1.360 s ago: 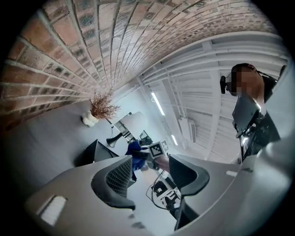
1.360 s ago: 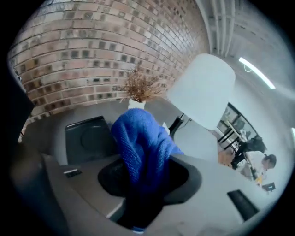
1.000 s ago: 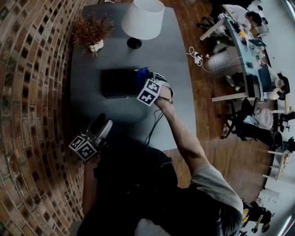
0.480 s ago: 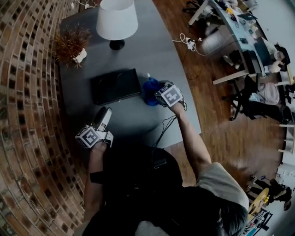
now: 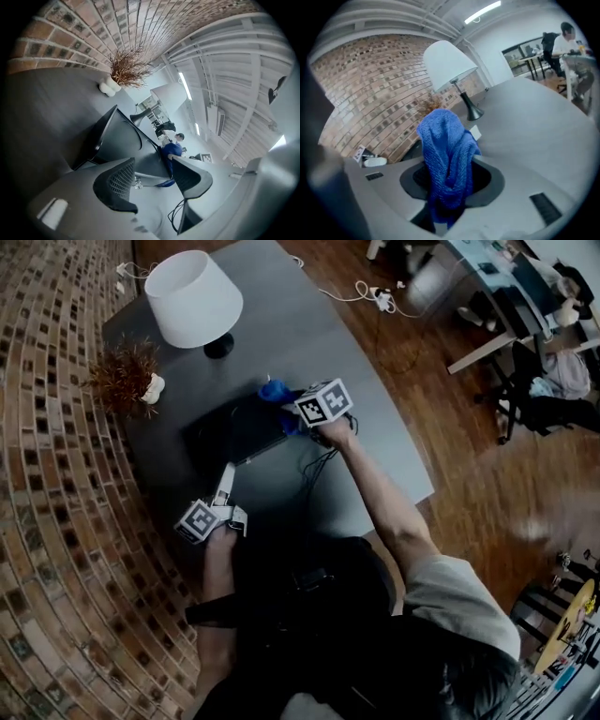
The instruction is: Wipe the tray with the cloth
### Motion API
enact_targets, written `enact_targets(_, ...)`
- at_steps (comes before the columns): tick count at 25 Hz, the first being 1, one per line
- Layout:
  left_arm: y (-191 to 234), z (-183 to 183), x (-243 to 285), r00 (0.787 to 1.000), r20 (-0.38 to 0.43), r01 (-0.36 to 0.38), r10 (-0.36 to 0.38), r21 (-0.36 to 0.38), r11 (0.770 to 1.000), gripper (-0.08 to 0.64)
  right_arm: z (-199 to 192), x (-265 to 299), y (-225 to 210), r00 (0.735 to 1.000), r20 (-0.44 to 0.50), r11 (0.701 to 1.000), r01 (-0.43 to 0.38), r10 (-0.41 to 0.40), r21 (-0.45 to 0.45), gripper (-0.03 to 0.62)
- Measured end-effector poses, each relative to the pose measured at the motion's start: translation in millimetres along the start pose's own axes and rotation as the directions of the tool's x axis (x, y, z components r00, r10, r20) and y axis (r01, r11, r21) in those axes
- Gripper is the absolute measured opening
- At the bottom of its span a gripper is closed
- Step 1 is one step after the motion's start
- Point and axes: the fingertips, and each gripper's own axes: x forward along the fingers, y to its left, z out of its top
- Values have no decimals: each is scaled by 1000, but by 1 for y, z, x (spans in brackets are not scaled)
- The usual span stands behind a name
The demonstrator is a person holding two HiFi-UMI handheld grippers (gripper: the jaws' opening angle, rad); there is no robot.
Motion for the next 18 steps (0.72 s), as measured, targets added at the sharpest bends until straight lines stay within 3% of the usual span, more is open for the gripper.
enact_targets(2, -1, 5, 1, 1000, -2, -6, 6, 28, 1000, 244, -30, -18, 31, 992, -76, 994, -104, 102, -31, 137)
enact_targets(4, -1, 9, 1, 1000, 1, -2, 2, 29, 1000, 244, -69, -39, 58, 955, -222, 970, -224, 199, -93, 137)
enact_targets(5, -2, 10, 2, 1000, 6, 4, -4, 21, 1000, 244, -81, -48, 62, 936, -280, 958, -258, 215, -125, 137)
enact_targets(6, -2, 11, 3, 1000, 10, 7, -8, 16, 1000, 244, -83, -55, 55, 934, -298, 955, -251, 196, -158, 137)
enact_targets(7, -1, 12, 4, 1000, 13, 6, -6, 15, 1000, 244, -71, -58, 39, 953, -269, 962, -195, 140, -191, 137)
enact_targets(9, 0, 12, 4, 1000, 19, -4, 4, 15, 1000, 236, -23, -54, -9, 991, -126, 973, 13, -43, -232, 138)
enact_targets(11, -1, 11, 4, 1000, 28, -5, 4, 6, 1000, 235, 19, -35, -50, 980, -6, 951, 193, -200, -242, 138)
enact_targets(12, -2, 10, 4, 999, 34, 1, -1, 3, 1000, 230, 29, -20, -61, 970, 6, 936, 235, -242, -261, 138)
enact_targets(14, -4, 11, 5, 999, 52, 8, -8, 1, 1000, 224, 23, 13, -65, 967, -63, 933, 218, -245, -285, 138)
enact_targets(16, -6, 16, 7, 997, 74, 8, -9, 6, 1000, 218, 5, 31, -55, 979, -124, 975, 139, -161, -172, 136)
enact_targets(18, -8, 22, 9, 995, 96, 19, -19, 9, 1000, 218, -7, 28, -44, 994, -93, 996, 70, -65, 51, 135)
